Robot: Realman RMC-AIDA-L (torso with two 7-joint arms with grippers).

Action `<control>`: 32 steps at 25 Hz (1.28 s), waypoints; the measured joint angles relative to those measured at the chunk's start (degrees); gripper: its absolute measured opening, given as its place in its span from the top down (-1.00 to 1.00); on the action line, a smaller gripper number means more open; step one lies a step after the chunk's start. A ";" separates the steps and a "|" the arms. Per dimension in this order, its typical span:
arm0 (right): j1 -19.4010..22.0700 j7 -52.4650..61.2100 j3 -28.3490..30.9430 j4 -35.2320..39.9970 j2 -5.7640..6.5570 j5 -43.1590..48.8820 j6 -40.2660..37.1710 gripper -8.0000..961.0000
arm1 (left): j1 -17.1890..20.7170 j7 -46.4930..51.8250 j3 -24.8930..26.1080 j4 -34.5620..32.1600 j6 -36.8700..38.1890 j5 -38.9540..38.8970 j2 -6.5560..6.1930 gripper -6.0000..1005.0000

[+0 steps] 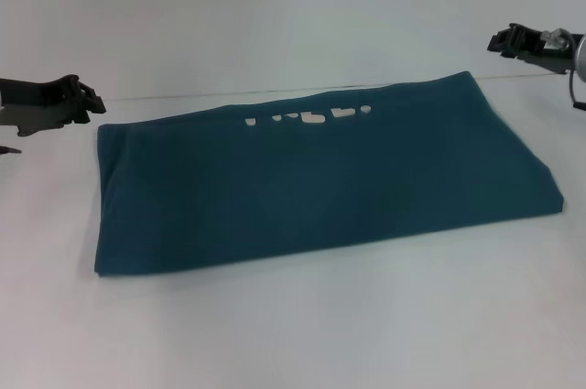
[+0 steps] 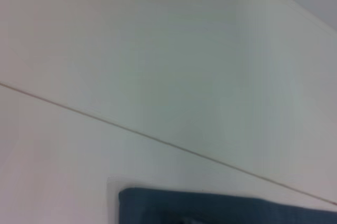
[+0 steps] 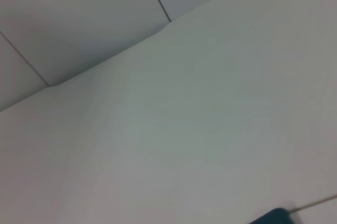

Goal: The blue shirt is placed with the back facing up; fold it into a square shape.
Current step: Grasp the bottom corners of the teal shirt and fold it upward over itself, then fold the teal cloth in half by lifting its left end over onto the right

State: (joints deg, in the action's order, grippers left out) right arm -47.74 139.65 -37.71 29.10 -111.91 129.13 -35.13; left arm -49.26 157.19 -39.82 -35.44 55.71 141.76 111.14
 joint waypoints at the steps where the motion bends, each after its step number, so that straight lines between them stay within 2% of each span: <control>1: -0.29 0.00 -0.03 -0.51 0.44 0.36 0.10 0.65 | 0.04 0.04 0.11 -0.01 -0.10 -0.17 0.02 0.73; 4: -1.50 0.02 -0.09 -2.78 2.37 1.39 0.33 0.64 | 0.12 0.12 0.55 -0.18 -0.21 -0.48 0.31 0.48; 9: -2.46 2.13 -0.26 -5.05 6.15 3.00 -2.23 0.13 | 0.27 0.14 0.62 -0.43 0.08 -0.69 0.77 0.10; 12: -1.30 2.33 0.45 -3.84 7.47 2.32 -7.96 -0.14 | 0.93 0.09 0.62 -0.91 0.78 -1.75 0.83 -0.12; 14: 0.49 1.47 1.07 -1.58 7.85 0.09 -14.02 -0.31 | 2.53 -0.51 0.62 -2.54 1.87 -4.12 1.20 -0.12; 18: 5.69 -1.82 1.37 4.37 7.24 -6.77 -28.77 -0.40 | 7.97 -4.27 0.63 -7.39 6.84 -13.50 2.50 -0.13; 22: 12.04 -5.97 1.46 6.91 5.88 -14.52 -42.40 -0.43 | 14.15 -7.68 0.66 -8.54 13.50 -24.18 3.77 -0.14; 23: 13.58 -7.19 1.47 6.76 5.53 -16.33 -45.55 -0.43 | 17.12 -9.02 0.63 -8.45 16.06 -28.14 5.06 -0.14; 24: 14.65 -8.17 1.49 6.52 5.26 -17.62 -48.07 -0.42 | 18.46 -9.62 0.61 -8.34 16.99 -29.47 5.75 -0.14; 25: 16.08 -9.43 1.59 6.24 4.79 -19.14 -51.14 -0.42 | 18.46 -9.62 0.61 -8.34 16.99 -29.47 5.75 -0.14; 29: 20.29 -12.09 2.34 5.66 3.08 -20.90 -57.52 -0.40 | 23.00 -11.45 0.60 -7.74 19.17 -32.76 8.27 -0.15; 31: 21.40 -12.50 2.43 5.28 2.77 -20.90 -58.23 -0.40 | 23.69 -11.84 0.59 -7.39 19.35 -33.17 8.65 -0.16; 32: 21.81 -12.61 2.45 5.01 2.74 -20.88 -58.24 -0.40 | 24.72 -12.70 0.56 -5.65 19.45 -33.75 9.25 -0.16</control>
State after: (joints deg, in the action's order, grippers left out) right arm -25.93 127.03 -35.26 34.10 -109.17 108.24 -93.38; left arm -24.55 144.49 -39.26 -41.08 75.16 108.01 120.39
